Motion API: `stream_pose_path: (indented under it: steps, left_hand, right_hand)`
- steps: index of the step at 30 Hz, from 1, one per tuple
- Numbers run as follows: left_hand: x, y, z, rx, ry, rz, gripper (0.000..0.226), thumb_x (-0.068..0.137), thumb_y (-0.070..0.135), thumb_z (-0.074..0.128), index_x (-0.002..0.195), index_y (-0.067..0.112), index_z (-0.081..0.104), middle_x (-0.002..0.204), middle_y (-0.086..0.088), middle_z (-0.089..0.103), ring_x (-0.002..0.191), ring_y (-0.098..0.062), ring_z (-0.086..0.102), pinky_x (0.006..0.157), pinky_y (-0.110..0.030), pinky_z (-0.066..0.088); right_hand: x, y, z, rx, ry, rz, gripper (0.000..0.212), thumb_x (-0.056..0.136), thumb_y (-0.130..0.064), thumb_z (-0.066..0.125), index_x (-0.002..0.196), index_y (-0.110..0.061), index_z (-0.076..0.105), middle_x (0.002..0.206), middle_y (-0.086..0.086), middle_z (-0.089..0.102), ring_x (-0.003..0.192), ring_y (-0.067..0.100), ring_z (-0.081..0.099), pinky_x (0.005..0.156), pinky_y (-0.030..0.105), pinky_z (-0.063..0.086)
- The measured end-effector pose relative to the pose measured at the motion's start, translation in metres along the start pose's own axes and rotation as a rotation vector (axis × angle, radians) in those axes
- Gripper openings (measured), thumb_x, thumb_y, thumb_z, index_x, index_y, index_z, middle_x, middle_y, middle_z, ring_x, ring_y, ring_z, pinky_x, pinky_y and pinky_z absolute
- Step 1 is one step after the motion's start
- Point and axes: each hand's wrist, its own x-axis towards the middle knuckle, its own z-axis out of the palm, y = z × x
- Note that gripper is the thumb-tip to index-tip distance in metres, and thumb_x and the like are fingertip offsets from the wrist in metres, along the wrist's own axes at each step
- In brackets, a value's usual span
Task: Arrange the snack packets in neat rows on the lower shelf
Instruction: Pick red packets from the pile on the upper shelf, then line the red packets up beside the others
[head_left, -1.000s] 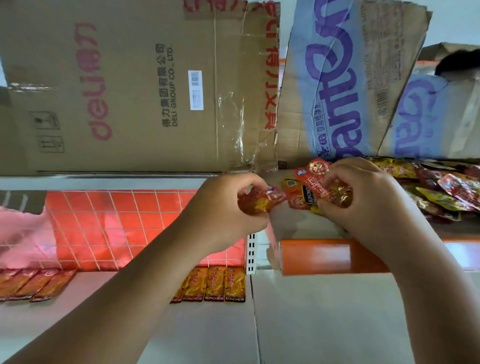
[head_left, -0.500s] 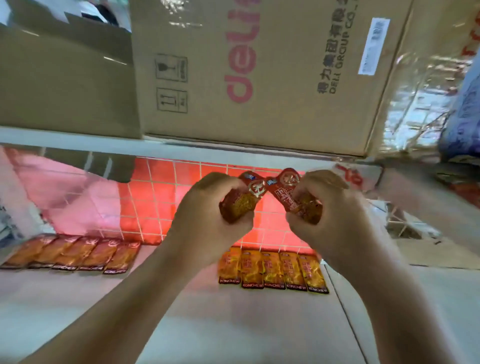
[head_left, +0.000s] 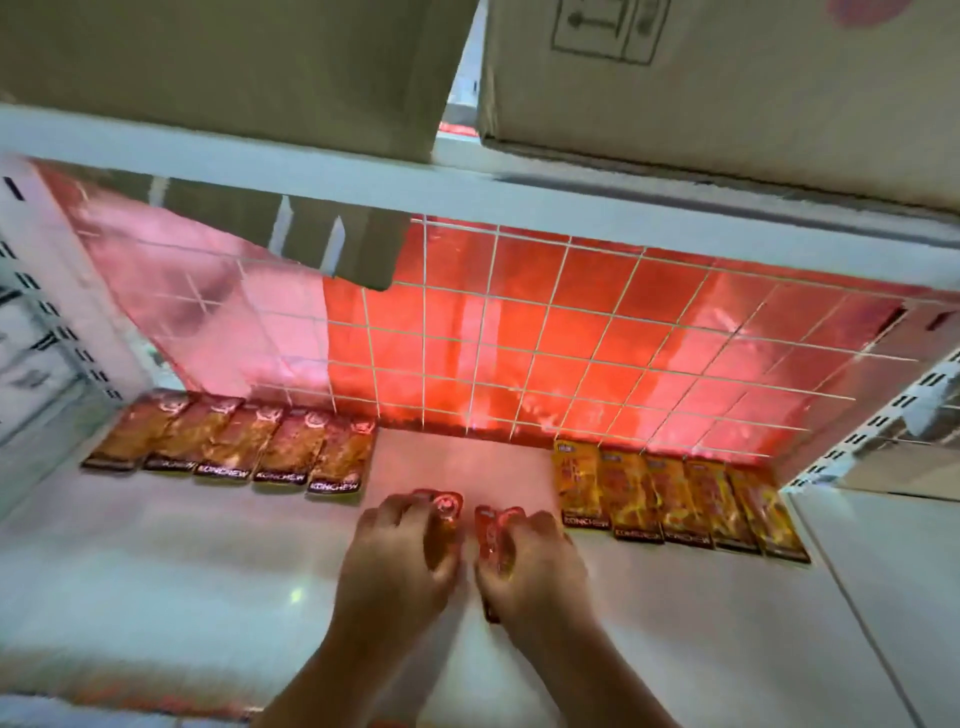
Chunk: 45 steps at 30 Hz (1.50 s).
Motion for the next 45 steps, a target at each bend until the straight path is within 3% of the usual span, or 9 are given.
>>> stream_pose_path:
  steps: [6,10,15,23,28,31,37,42,45]
  left_hand:
    - [0.026,-0.013,0.005,0.16,0.043,0.123,0.036,0.092,0.04,0.051,0.112,0.019,0.072,0.111,-0.006,0.068,0.091,-0.033,0.062,0.08,-0.042,0.053]
    - [0.013,-0.024,-0.004,0.306,-0.014,0.313,0.053,0.078,0.041,0.05,0.123,0.023,0.069,0.127,0.002,0.066,0.109,-0.029,0.06,0.09,-0.045,0.04]
    - [0.029,-0.038,-0.005,0.462,-0.2,0.233,0.076,0.058,0.043,0.067,0.131,0.024,0.067,0.135,0.001,0.065,0.119,-0.03,0.06,0.095,-0.055,0.041]
    - [0.088,-0.051,0.002,0.537,-0.193,0.176,0.071,0.062,0.036,0.084,0.13,0.019,0.069,0.129,-0.001,0.07,0.119,-0.028,0.064,0.103,-0.047,0.028]
    - [0.091,-0.053,0.002,0.419,-0.209,0.155,0.076,0.057,0.029,0.083,0.13,0.013,0.069,0.13,-0.006,0.068,0.12,-0.028,0.063,0.108,-0.042,0.03]
    - [0.087,-0.055,0.003,0.376,-0.198,0.182,0.075,0.063,0.037,0.066,0.133,0.011,0.066,0.134,-0.008,0.066,0.124,-0.03,0.062,0.11,-0.043,0.032]
    - [0.086,-0.06,0.004,0.326,-0.103,0.215,0.063,0.077,0.026,0.039,0.128,0.005,0.07,0.131,-0.013,0.068,0.119,-0.033,0.065,0.107,-0.041,0.033]
    - [0.087,-0.066,0.008,0.316,-0.097,0.203,0.061,0.072,0.02,0.061,0.131,0.007,0.068,0.135,-0.011,0.067,0.122,-0.031,0.064,0.109,-0.039,0.031]
    - [0.084,-0.065,0.009,0.293,-0.069,0.203,0.055,0.086,0.026,0.044,0.133,0.008,0.068,0.137,-0.01,0.066,0.126,-0.031,0.062,0.112,-0.041,0.029]
  right_hand:
    - [0.02,-0.004,0.003,-0.002,-0.064,-0.14,0.045,0.092,-0.048,0.051,0.133,-0.03,0.054,0.133,-0.005,0.052,0.117,0.019,0.051,0.098,0.033,0.045]
    - [0.012,0.012,0.015,-0.04,-0.112,-0.267,0.056,0.097,-0.038,0.047,0.152,-0.031,0.039,0.162,-0.007,0.031,0.148,0.018,0.028,0.12,0.031,0.022]
    - [0.024,0.007,0.041,-0.138,-0.111,-0.31,0.057,0.102,-0.044,0.034,0.157,-0.029,0.031,0.164,-0.004,0.026,0.152,0.02,0.024,0.121,0.039,0.013]
    - [0.073,-0.019,0.045,-0.13,-0.17,-0.256,0.061,0.102,-0.049,0.008,0.16,-0.033,0.016,0.168,-0.01,0.007,0.156,0.018,0.004,0.119,0.031,-0.006]
    - [0.077,-0.023,0.045,-0.11,-0.165,-0.238,0.073,0.092,-0.055,-0.002,0.16,-0.036,0.016,0.168,-0.012,0.007,0.156,0.016,0.003,0.119,0.029,-0.004]
    - [0.08,-0.026,0.044,-0.125,-0.179,-0.247,0.079,0.087,-0.056,-0.008,0.16,-0.037,0.015,0.168,-0.012,0.007,0.156,0.018,0.002,0.119,0.031,-0.004]
    - [0.086,-0.024,0.049,-0.164,-0.117,-0.259,0.055,0.101,-0.046,0.027,0.154,-0.034,0.036,0.163,-0.008,0.03,0.151,0.026,0.028,0.12,0.043,0.02]
    - [0.085,-0.024,0.051,-0.17,-0.086,-0.26,0.059,0.099,-0.049,0.023,0.153,-0.034,0.039,0.161,-0.008,0.034,0.15,0.025,0.031,0.119,0.043,0.023]
    - [0.085,-0.024,0.051,-0.165,-0.08,-0.259,0.059,0.098,-0.05,0.023,0.153,-0.035,0.038,0.161,-0.008,0.033,0.15,0.024,0.029,0.119,0.042,0.022]
